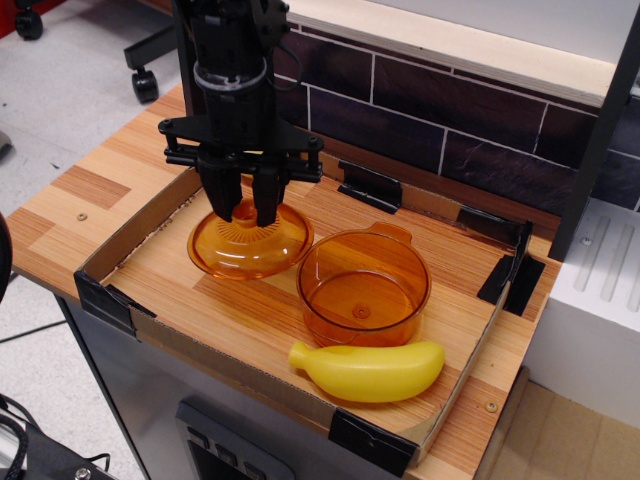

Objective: Take lid off pot

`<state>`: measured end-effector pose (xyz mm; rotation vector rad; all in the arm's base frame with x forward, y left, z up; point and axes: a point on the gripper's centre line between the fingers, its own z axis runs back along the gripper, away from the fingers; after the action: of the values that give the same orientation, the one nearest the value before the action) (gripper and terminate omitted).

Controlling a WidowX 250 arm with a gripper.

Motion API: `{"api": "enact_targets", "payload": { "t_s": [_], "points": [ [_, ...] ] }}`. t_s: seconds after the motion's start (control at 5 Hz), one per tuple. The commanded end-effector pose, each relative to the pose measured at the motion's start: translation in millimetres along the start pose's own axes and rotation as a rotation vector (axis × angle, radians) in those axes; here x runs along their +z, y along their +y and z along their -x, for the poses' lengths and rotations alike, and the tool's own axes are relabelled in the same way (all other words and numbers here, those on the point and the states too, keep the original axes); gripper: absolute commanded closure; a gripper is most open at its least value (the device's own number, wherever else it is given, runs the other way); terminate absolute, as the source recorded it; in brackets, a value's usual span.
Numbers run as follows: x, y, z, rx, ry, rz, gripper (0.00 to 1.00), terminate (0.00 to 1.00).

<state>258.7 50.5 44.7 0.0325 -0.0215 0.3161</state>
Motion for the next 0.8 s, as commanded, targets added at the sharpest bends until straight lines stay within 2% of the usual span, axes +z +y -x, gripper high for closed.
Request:
{"api": "enact_targets", "payload": {
  "t_s": [0.0,0.2,0.4,0.6],
  "points": [
    [-3.7,0.0,-5.4,0.01,-0.026,-0.022,1.0,0.0],
    [-6.2,-1.7,-5.0,0.011,-0.031,-0.034,1.0,0.0],
    [-6.3,-1.4,-4.0,0.006,-0.034,-0.05,0.0,0.0],
    [-5.9,-1.3,-3.3,-0.004,-0.031,-0.048,0.0,0.0]
  ]
}}
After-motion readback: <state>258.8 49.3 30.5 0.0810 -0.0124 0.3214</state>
